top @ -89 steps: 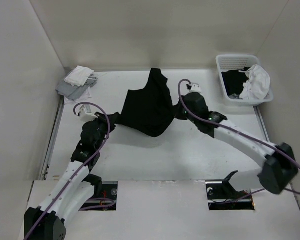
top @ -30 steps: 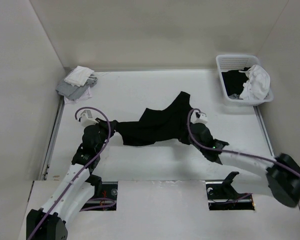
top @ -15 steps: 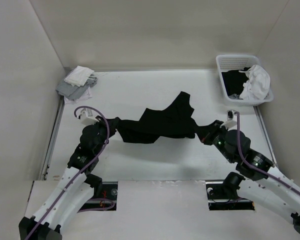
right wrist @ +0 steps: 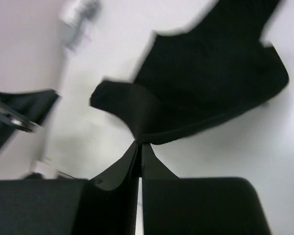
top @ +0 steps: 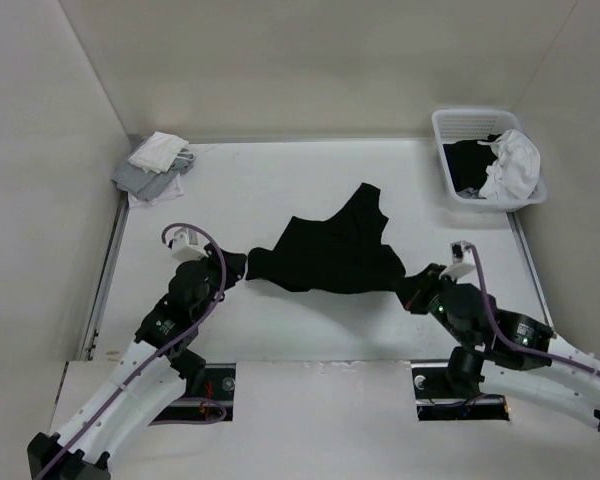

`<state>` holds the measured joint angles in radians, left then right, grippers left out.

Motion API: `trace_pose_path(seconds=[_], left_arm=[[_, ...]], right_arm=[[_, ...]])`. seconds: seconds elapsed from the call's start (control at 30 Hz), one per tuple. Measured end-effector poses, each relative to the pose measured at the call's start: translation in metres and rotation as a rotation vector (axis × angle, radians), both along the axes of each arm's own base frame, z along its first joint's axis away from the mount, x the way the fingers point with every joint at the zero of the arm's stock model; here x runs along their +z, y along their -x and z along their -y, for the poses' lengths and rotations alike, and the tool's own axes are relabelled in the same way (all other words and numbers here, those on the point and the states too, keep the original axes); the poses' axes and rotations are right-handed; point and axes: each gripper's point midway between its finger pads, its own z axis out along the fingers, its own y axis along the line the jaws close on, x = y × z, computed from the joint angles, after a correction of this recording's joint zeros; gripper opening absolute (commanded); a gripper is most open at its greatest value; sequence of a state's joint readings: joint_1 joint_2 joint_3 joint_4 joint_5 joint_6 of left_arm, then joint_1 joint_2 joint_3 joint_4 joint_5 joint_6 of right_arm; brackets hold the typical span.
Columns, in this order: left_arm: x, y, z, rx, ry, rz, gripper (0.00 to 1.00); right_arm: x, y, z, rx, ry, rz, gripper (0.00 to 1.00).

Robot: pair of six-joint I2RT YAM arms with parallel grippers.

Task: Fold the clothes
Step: Flatten the tank top out

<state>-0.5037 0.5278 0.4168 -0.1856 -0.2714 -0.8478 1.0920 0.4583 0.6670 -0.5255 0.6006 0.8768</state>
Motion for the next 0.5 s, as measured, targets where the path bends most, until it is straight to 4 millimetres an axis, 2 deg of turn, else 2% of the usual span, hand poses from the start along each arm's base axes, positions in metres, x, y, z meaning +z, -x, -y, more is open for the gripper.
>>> trace_pose_path(seconds=[0.07, 0.13, 0.27, 0.5], left_arm=[[-0.027, 0.006, -0.009, 0.024, -0.041, -0.065, 0.35], [-0.044, 0.009, -0.015, 0.042, -0.075, -0.117, 0.35], [-0.068, 0.010, -0.015, 0.046, -0.128, -0.199, 0.33], [-0.113, 0.023, -0.009, 0.012, -0.180, -0.311, 0.32]], right_arm=[[-0.038, 0.008, 0.009, -0.014, 0.052, -0.079, 0.03], [-0.063, 0.014, 0.022, -0.045, 0.093, -0.136, 0.03], [-0.070, 0.013, 0.037, -0.112, 0.102, -0.154, 0.03], [-0.076, 0.004, 0.040, -0.156, 0.156, -0.158, 0.04]])
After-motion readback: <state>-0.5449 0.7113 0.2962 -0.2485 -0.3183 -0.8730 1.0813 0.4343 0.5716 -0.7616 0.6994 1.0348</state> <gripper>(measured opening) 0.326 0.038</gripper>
